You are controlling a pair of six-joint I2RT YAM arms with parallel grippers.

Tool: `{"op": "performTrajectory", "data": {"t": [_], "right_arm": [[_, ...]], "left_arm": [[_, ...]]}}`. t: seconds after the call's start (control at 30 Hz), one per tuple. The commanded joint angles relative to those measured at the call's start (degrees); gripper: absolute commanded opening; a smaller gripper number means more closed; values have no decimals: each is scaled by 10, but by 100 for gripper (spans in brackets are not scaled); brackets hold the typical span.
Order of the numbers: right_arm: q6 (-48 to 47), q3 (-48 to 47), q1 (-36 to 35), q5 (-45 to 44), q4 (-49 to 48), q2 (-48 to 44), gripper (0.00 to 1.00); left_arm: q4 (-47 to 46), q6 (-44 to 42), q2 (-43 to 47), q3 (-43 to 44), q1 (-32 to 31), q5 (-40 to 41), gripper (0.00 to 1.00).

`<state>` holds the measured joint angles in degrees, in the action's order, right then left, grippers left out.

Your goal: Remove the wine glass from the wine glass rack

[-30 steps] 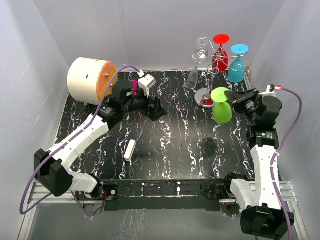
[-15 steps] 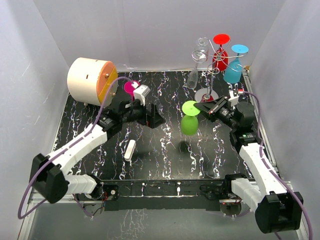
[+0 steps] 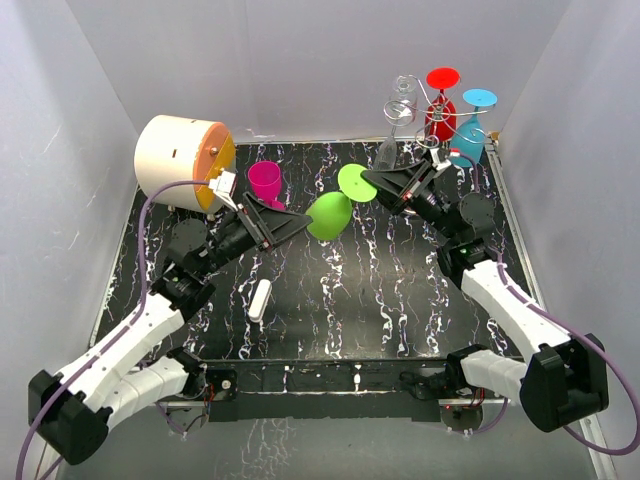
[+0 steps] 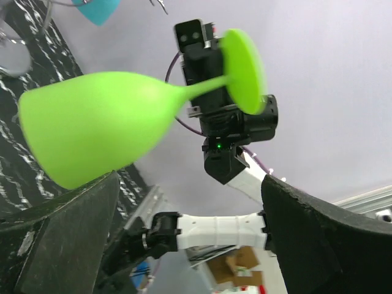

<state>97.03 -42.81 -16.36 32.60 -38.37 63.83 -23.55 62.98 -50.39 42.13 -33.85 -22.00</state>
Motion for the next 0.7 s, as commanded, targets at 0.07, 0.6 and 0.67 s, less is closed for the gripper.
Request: {"op": "performTrajectory", "data": {"t": [0.07,0.6,0.67], "right_arm": [[74,-72,-22,-39,-133,-7,0],[103,-60,-36,-43,-146,-33,0],[111,-56,-37,-44,-152,-35,0]], "left_arm": [[-162,151,-28,-30,3,-16,99],[-286,194,-16,-68,3,4,87],[-322,212,-28,-71,3,-3,82]]}}
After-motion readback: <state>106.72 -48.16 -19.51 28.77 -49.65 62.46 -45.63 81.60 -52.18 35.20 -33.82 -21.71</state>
